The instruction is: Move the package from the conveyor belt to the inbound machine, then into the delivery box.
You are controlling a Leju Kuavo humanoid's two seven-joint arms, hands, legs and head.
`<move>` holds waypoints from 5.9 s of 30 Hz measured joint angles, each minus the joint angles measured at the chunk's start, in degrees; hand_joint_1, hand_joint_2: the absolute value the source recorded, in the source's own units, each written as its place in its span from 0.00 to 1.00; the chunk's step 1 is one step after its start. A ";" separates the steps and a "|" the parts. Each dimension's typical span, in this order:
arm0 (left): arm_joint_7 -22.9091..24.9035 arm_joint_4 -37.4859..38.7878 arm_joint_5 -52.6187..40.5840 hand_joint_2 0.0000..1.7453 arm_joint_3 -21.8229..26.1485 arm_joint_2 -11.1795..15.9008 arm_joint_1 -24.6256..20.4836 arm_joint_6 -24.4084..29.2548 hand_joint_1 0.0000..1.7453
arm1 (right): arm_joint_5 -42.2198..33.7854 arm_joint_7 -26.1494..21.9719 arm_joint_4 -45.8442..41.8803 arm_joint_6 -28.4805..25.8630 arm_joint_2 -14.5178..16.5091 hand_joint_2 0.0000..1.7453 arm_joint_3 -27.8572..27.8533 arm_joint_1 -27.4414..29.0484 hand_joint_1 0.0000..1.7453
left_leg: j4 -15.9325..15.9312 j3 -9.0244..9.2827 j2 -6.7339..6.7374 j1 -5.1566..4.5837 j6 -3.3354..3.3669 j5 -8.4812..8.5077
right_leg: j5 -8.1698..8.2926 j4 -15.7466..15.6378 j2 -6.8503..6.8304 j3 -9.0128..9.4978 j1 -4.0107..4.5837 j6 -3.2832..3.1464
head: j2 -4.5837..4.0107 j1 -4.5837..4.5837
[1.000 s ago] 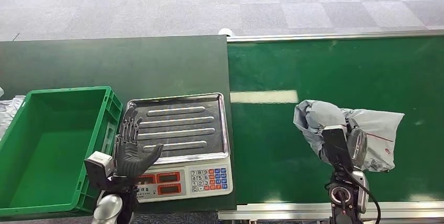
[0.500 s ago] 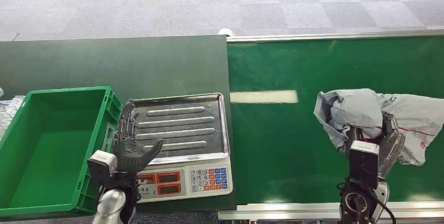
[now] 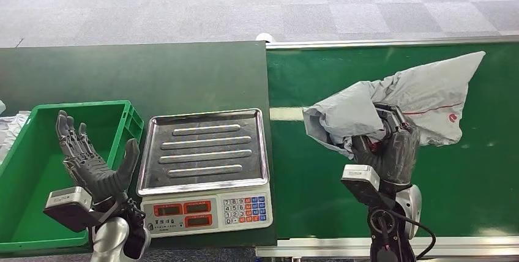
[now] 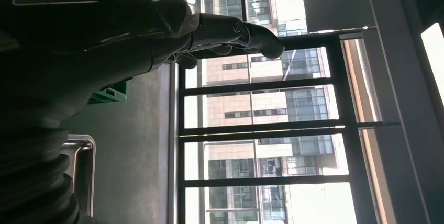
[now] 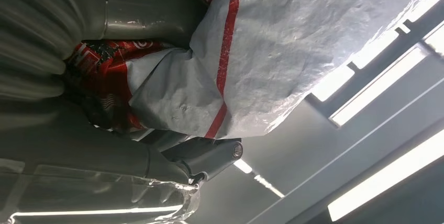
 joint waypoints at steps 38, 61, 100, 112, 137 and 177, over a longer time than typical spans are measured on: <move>0.00 -1.31 0.60 1.00 -3.72 0.31 0.57 -1.66 0.00 | 3.13 1.68 36.06 10.07 0.73 1.00 43.19 -22.66 0.80 | 0.01 -0.08 -0.08 0.01 -0.02 0.07 | 0.01 0.02 -0.10 -0.07 0.01 -0.01 | 0.00 0.01; 0.00 -0.29 1.01 1.00 -3.90 0.80 0.68 -1.87 0.00 | -15.14 0.64 40.53 20.00 2.66 1.00 41.78 -25.51 0.00 | 0.03 -0.08 -0.08 0.00 -0.01 0.08 | 0.02 0.02 -0.10 -0.09 0.01 0.00 | 0.00 0.01; 0.49 7.29 -6.10 1.00 -9.26 2.42 0.52 -19.94 0.00 | -38.74 -4.00 -2.28 24.15 -3.05 1.00 14.12 0.58 0.00 | 0.03 -0.09 -0.11 0.00 -0.02 0.06 | 0.01 -0.01 -0.12 -0.11 0.00 0.00 | 0.00 0.00; 18.98 14.65 -33.23 1.00 -14.32 4.33 -1.64 -25.33 0.00 | -31.74 4.25 -2.25 21.98 -1.78 1.00 10.62 3.63 0.00 | 0.02 -0.07 -0.11 0.00 -0.02 0.06 | 0.01 -0.01 -0.11 -0.06 0.00 0.00 | 0.00 -0.01; 26.51 20.57 -40.22 1.00 -14.43 4.20 -4.46 -26.56 0.99 | -30.08 7.39 6.50 25.56 0.26 1.00 8.37 0.87 0.00 | -0.07 1.01 -0.27 0.00 -0.02 0.07 | -0.05 -0.04 -0.19 1.21 0.00 -0.01 | 0.00 -0.01; 1.88 8.91 -16.85 1.00 -8.56 3.08 1.28 -2.88 1.00 | -31.65 6.20 6.92 26.23 0.40 1.00 8.12 2.07 0.00 | -0.01 0.10 -0.23 0.00 -0.04 0.09 | -0.02 -0.02 -0.16 0.14 0.00 -0.01 | 0.00 -0.01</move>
